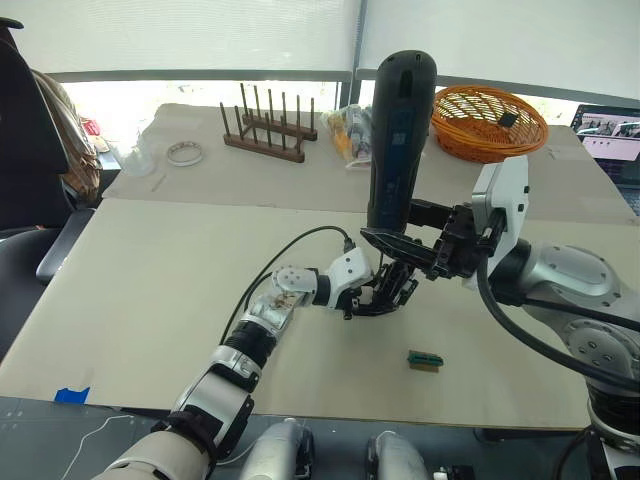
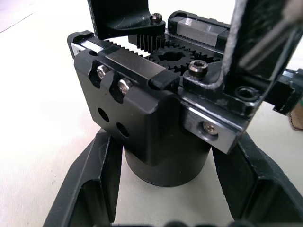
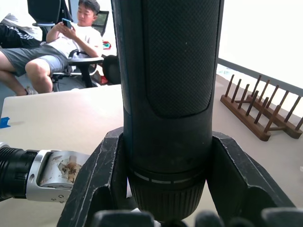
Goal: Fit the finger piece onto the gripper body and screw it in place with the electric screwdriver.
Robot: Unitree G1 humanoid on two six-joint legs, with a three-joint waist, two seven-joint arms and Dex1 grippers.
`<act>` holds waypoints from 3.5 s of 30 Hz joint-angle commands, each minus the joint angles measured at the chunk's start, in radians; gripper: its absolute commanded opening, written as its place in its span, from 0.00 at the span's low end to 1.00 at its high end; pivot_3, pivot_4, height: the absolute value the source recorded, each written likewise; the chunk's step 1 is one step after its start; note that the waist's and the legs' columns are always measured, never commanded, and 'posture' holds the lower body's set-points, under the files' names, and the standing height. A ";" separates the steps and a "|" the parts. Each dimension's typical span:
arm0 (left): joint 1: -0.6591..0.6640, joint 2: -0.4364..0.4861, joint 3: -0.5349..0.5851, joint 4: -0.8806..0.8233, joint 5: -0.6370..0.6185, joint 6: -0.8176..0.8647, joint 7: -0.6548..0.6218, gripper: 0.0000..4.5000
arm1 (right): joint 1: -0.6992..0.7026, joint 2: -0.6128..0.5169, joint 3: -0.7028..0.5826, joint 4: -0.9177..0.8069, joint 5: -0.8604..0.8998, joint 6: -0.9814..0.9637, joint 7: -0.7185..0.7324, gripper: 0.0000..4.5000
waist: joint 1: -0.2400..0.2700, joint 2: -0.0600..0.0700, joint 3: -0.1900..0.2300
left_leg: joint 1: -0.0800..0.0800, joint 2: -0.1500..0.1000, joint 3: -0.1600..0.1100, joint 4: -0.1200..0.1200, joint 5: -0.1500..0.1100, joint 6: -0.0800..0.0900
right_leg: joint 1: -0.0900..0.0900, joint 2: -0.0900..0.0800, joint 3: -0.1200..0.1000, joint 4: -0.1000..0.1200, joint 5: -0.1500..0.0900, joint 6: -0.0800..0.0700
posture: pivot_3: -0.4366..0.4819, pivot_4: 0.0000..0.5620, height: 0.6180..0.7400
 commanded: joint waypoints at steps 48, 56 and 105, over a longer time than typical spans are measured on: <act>-0.025 -0.008 0.009 -0.019 -0.003 -0.007 -0.007 0.50 | 0.029 0.045 -0.048 -0.036 -0.074 -0.013 0.037 0.43 | -0.001 0.000 0.000 | 0.000 0.000 0.000 0.000 0.000 0.000 | 0.000 0.000 0.000 0.000 0.000 0.000 | 0.48 0.27 1.00; -0.039 -0.012 0.015 -0.004 -0.003 -0.011 0.001 0.50 | 0.079 0.061 -0.043 -0.020 -0.081 -0.008 0.038 0.43 | -0.001 0.000 0.000 | 0.000 0.000 0.000 0.000 0.000 0.000 | 0.000 0.000 0.000 0.000 0.000 0.000 | 0.48 0.27 1.00; -0.005 0.003 -0.007 0.026 0.026 -0.030 -0.019 0.50 | 0.044 0.033 -0.203 -0.035 0.107 -0.072 0.146 0.43 | 0.002 -0.003 -0.003 | 0.002 0.000 -0.001 0.000 -0.004 -0.006 | 0.000 -0.002 0.001 0.000 0.000 0.000 | 0.48 0.27 1.00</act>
